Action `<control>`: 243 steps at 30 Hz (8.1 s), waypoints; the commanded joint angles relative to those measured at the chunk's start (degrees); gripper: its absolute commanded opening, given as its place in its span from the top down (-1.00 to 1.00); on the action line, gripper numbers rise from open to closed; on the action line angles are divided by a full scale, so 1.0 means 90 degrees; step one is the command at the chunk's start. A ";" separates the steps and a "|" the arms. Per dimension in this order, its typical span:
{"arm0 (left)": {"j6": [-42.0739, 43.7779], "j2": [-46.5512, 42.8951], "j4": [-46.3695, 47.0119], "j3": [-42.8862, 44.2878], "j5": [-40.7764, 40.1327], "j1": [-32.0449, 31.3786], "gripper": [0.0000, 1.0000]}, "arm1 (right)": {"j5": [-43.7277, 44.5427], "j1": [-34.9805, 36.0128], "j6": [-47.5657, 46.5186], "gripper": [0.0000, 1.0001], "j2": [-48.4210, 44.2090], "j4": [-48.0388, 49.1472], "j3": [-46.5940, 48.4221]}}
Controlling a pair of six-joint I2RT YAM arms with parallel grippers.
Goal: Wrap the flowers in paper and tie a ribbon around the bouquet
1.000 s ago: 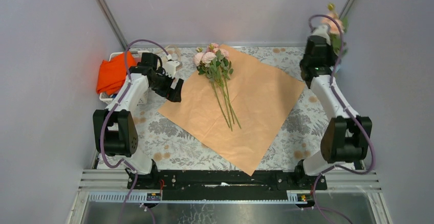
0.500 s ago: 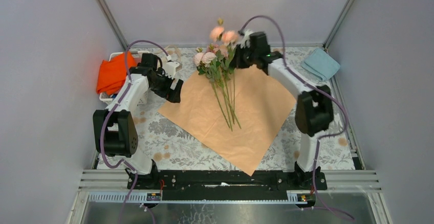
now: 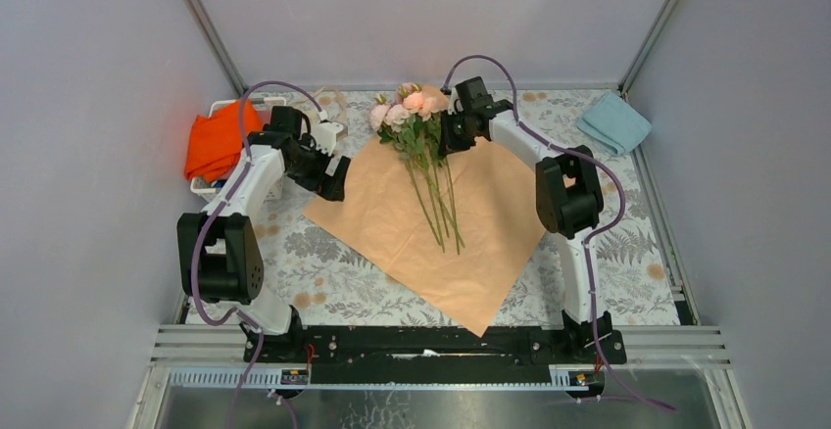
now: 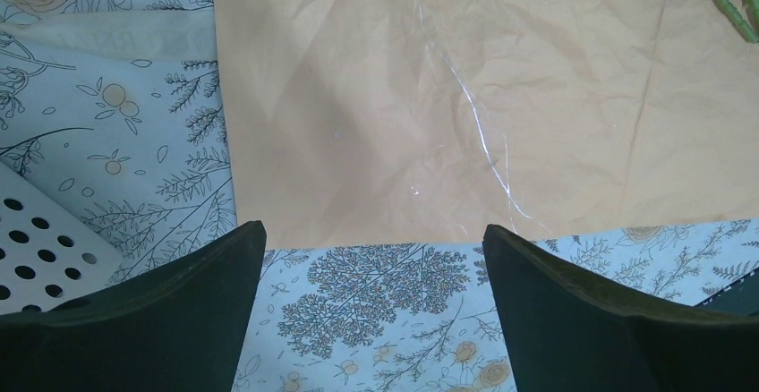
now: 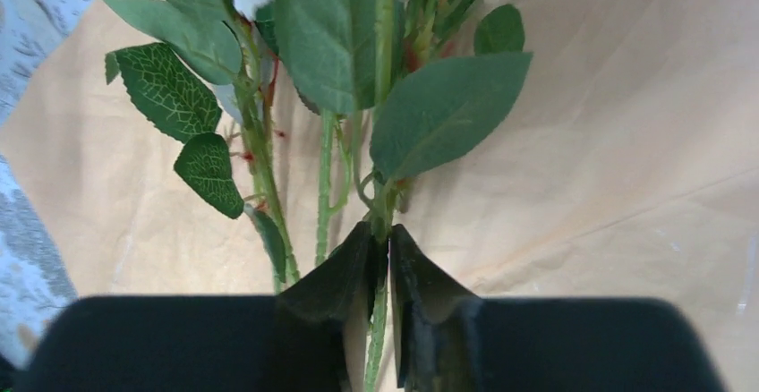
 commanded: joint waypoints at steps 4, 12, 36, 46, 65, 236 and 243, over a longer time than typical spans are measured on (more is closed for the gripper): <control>-0.0045 -0.0031 0.0149 0.0050 -0.0039 0.0044 -0.97 | 0.0991 0.0003 -0.0499 -0.11 -0.0118 -0.0018 0.0411; -0.0475 0.0317 0.0148 0.0635 0.0096 -0.0035 -0.97 | 0.1126 -0.0026 -0.1110 -0.35 -0.0718 -0.0352 0.0431; -0.2306 0.4154 0.2058 0.3706 -0.1870 -0.2008 0.09 | 0.1467 -0.0424 -0.0468 0.56 0.0023 0.2077 -0.0706; -0.2043 0.4544 0.2487 0.3999 -0.1712 -0.2475 0.08 | 0.0385 -0.0253 -0.0366 0.59 0.0051 0.3407 -0.1273; 0.0022 0.2059 0.1429 0.2130 -0.1809 -0.2414 -0.64 | 0.1389 -0.1751 -0.0702 -0.18 -0.3291 0.0584 -0.2983; 0.1727 -0.2104 0.3398 -0.3971 0.0650 -0.5151 1.00 | -0.0986 0.3722 -0.5642 -0.60 -0.8304 0.2136 -0.8537; 0.1677 -0.1949 0.3081 -0.3758 0.1085 -0.5013 1.00 | -0.0575 0.3680 -0.4762 -0.98 -0.9284 0.2451 -0.9450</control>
